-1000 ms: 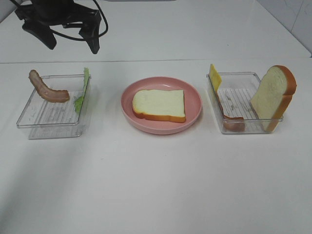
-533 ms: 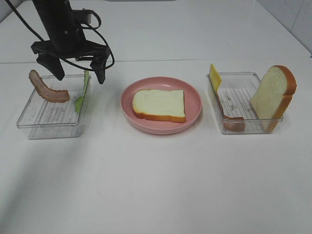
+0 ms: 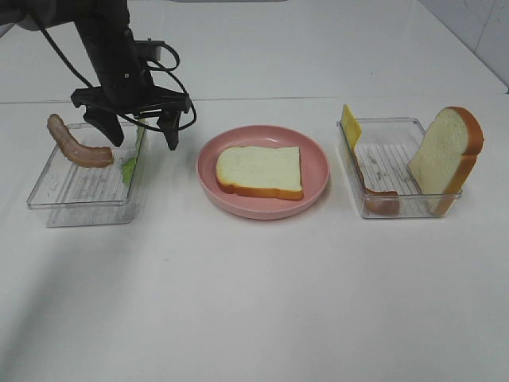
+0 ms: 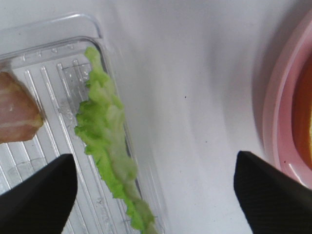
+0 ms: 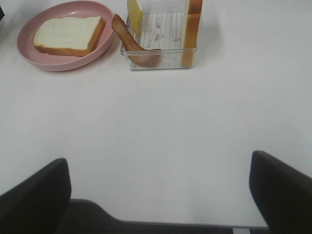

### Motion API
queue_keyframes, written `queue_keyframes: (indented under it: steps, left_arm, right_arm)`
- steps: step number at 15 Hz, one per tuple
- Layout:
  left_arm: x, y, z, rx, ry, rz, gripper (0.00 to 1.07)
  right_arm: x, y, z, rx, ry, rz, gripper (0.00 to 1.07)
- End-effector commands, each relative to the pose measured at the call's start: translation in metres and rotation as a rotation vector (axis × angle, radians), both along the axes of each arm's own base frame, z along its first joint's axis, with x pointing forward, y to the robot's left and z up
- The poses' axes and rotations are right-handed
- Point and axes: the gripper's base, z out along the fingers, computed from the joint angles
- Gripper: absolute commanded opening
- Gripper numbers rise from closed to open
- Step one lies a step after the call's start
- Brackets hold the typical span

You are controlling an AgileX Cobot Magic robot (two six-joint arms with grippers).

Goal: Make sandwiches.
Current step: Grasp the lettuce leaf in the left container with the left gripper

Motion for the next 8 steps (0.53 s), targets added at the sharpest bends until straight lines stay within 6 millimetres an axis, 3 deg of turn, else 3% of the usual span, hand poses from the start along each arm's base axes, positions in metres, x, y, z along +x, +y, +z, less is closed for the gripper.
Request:
queue_keyframes:
  steps: [1,2,3,8]
  left_arm:
    - [0.0003,-0.0040,0.0000,-0.012,-0.007,0.004,0.62]
    - [0.0008,-0.0041,0.0001,-0.013,-0.012,0.004,0.57]
    - [0.0016,-0.0044,0.0002,-0.016,-0.022,0.004,0.37]
    - [0.0029,-0.0048,0.0005,-0.021,-0.036,0.000,0.00]
  right_arm:
    - [-0.0034,0.0002,-0.0007,0.000,-0.033,0.001,0.96]
    - [-0.0034,0.0002,-0.0007,0.000,-0.033,0.001,0.96]
    - [-0.0034,0.0002,-0.0007,0.000,-0.033,0.001,0.96]
    - [-0.0034,0.0002,-0.0007,0.000,-0.033,0.001,0.96]
